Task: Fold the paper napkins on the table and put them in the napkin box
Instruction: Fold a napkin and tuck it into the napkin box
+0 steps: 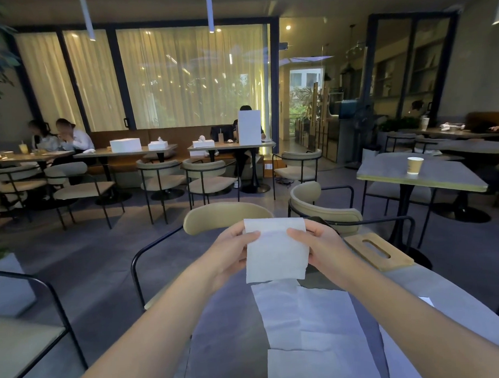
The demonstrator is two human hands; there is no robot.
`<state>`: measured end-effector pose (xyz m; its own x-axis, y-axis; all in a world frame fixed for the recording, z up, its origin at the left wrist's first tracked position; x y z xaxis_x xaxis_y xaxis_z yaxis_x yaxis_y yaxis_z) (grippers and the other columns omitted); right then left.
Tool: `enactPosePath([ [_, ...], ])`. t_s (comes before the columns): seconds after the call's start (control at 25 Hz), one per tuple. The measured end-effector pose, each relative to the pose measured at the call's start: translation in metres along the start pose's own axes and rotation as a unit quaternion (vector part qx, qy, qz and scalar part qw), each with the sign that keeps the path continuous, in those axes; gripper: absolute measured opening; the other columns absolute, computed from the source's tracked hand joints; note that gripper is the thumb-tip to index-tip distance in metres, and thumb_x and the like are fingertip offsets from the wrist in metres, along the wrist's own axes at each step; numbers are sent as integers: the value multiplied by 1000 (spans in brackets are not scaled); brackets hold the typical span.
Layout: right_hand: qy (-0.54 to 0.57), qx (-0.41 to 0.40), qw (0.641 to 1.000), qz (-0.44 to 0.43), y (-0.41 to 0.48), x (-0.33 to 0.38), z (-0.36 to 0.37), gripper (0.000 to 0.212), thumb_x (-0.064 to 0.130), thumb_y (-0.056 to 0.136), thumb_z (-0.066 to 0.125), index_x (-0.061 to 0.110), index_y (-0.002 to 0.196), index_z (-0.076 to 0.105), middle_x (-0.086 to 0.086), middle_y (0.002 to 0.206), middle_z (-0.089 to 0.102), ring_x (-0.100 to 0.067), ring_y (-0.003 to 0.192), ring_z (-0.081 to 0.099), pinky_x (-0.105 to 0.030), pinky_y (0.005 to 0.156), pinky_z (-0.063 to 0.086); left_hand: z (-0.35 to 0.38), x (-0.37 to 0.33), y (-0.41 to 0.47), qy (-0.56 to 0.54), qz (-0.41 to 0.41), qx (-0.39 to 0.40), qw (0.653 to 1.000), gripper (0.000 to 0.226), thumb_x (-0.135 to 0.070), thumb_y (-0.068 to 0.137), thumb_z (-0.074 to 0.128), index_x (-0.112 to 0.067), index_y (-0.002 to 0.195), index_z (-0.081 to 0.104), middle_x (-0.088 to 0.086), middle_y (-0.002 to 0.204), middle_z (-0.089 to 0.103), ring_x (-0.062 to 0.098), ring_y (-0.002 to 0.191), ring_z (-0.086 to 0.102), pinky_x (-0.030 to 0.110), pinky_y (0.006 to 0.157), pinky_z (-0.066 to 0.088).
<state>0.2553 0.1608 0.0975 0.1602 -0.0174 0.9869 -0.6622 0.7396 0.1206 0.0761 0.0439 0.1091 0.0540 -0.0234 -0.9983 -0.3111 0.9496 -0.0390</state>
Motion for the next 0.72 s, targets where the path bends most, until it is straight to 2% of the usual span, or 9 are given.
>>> enactPosePath([
  [0.12, -2, 26, 999, -25, -3, 5, -6, 30, 9, 103, 59, 15, 130, 71, -7, 124, 79, -24, 116, 74, -40, 93, 58, 4, -1, 0, -7, 32, 20, 999, 30, -12, 105, 54, -17, 129, 70, 6, 124, 78, 20, 110, 74, 32, 90, 58],
  [0.2, -20, 43, 999, -27, -6, 7, -6, 26, 8, 103, 59, 15, 121, 77, -6, 119, 80, -26, 108, 76, -40, 87, 60, 7, -2, 0, 26, 67, 21, 997, 28, -9, 103, 54, -15, 122, 74, 3, 117, 80, 18, 102, 75, 32, 91, 58],
  [0.28, -17, 39, 999, -11, -8, 10, -7, 32, 1, 101, 52, 14, 91, 79, -5, 97, 76, -29, 87, 69, -32, 68, 57, 9, -3, 2, 79, 101, 7, 992, 31, -2, 100, 49, -13, 91, 77, 0, 89, 76, 20, 81, 66, 31, 78, 53],
  [0.32, -5, 37, 999, 4, -11, 12, -7, 33, 1, 99, 49, 13, 82, 74, -8, 89, 68, -31, 80, 62, -29, 61, 51, 10, -3, 2, 105, 112, -12, 988, 39, 3, 97, 45, -15, 73, 70, -3, 76, 66, 20, 73, 55, 29, 68, 46],
  [0.4, 39, 58, 997, 40, -12, 14, -6, 20, 12, 94, 50, 13, 85, 68, -13, 94, 62, -32, 85, 58, -34, 66, 48, 11, -4, 4, 141, 133, -51, 980, 47, 9, 90, 37, -20, 59, 57, -7, 69, 55, 20, 69, 46, 25, 59, 36],
  [0.48, 63, 76, 993, 57, -11, 13, -6, 15, 23, 93, 58, 13, 95, 68, -12, 101, 66, -32, 92, 63, -42, 78, 49, 12, -4, 7, 145, 161, -70, 974, 47, 12, 89, 36, -19, 59, 57, -5, 76, 60, 20, 72, 54, 23, 60, 41],
  [0.56, -39, 37, 998, 26, -6, 6, -10, 12, 22, 96, 67, 12, 97, 74, -12, 93, 58, -26, 88, 60, -39, 77, 49, 15, -4, 10, 130, 175, -84, 972, 44, 11, 90, 36, -17, 64, 59, 0, 83, 62, 22, 78, 56, 29, 66, 43],
  [0.64, -157, -17, 987, -16, 0, 1, -17, 13, 19, 97, 70, 22, 96, 82, -11, 77, 44, -24, 77, 53, -31, 72, 46, 16, -5, 14, 88, 156, -100, 979, 39, 4, 93, 38, -16, 74, 65, 3, 86, 64, 24, 78, 56, 33, 66, 42],
  [0.72, -199, -67, 977, -35, 7, 1, -26, 18, 19, 97, 69, 29, 92, 84, -21, 76, 55, -33, 80, 51, -33, 78, 42, 18, -1, 24, 54, 114, -97, 987, 30, -7, 96, 45, -14, 86, 72, 6, 92, 70, 24, 81, 62, 34, 70, 47],
])
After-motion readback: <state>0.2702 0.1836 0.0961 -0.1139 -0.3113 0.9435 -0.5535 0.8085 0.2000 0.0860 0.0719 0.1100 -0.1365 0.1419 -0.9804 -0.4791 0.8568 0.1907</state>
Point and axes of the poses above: each hand's wrist, its own y-axis towards the middle knuckle, its own z-axis out of the palm, x = y × z, the point moved 1 cm from there along y, towards the middle knuckle
